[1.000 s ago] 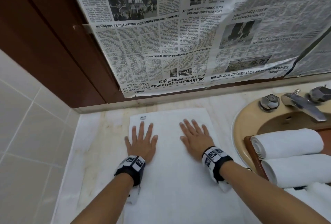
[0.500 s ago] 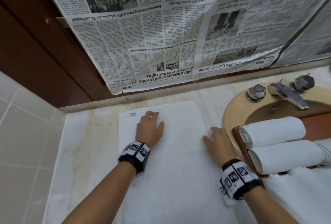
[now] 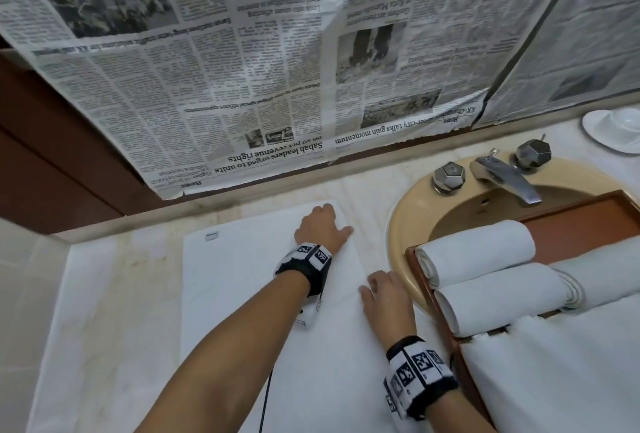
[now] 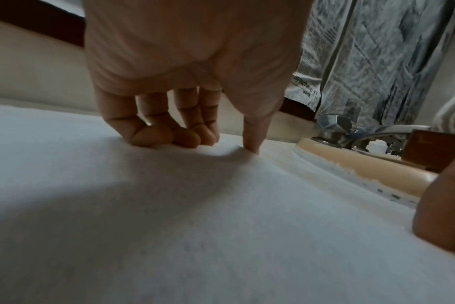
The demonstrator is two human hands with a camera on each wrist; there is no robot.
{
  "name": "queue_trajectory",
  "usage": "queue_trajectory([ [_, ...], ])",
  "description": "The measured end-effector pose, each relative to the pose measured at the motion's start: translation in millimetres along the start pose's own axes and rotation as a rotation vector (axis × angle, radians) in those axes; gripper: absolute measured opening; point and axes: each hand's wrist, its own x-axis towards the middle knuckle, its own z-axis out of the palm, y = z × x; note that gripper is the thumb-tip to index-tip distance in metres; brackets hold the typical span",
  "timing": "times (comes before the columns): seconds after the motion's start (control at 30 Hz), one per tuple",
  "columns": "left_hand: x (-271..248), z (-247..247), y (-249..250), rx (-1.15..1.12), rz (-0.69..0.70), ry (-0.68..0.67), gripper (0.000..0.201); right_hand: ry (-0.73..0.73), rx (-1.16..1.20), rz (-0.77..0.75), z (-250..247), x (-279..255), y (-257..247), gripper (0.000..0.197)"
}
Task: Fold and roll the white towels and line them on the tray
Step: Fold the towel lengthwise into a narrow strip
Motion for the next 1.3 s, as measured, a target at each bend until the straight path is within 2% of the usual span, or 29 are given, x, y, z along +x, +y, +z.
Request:
queue_trajectory([
  [0.17, 1, -2, 9, -0.004, -0.021, 0.015, 0.021, 0.025, 0.064, 0.043, 0, 2, -4, 0.010],
  [0.23, 1, -3, 11, -0.002, -0.035, 0.016, 0.014, 0.021, 0.043, 0.038, 0, 2, -7, 0.014],
  [0.33, -1, -5, 11, -0.053, -0.067, 0.025, 0.013, -0.014, 0.007, 0.027, -3, -1, -8, 0.025],
  [0.53, -2, -15, 7, -0.278, -0.178, 0.085, 0.015, -0.109, -0.066, -0.004, -10, -10, -7, 0.013],
  [0.67, 6, -26, 7, -0.354, -0.186, 0.093, 0.014, -0.147, -0.090, 0.016, -14, -26, -7, 0.012],
  [0.87, 14, -51, 2, -0.426, -0.151, 0.158, 0.013, -0.212, 0.127, 0.128, -20, -34, -2, 0.017],
  [0.93, 13, -60, 1, -0.449, -0.113, 0.176, 0.012, -0.198, 0.198, 0.131, -23, -36, -1, 0.025],
  [1.07, 3, -67, -7, -0.502, -0.085, 0.170, 0.015, -0.034, 0.318, 0.075, -34, -38, -7, 0.040],
  [1.17, -10, -60, -23, -0.566, -0.158, 0.109, 0.016, 0.013, 0.350, -0.021, -37, -47, -22, 0.039],
  [1.3, -27, -64, -52, -0.817, -0.245, 0.144, 0.008, 0.025, 0.214, -0.164, -37, -61, -44, 0.029],
])
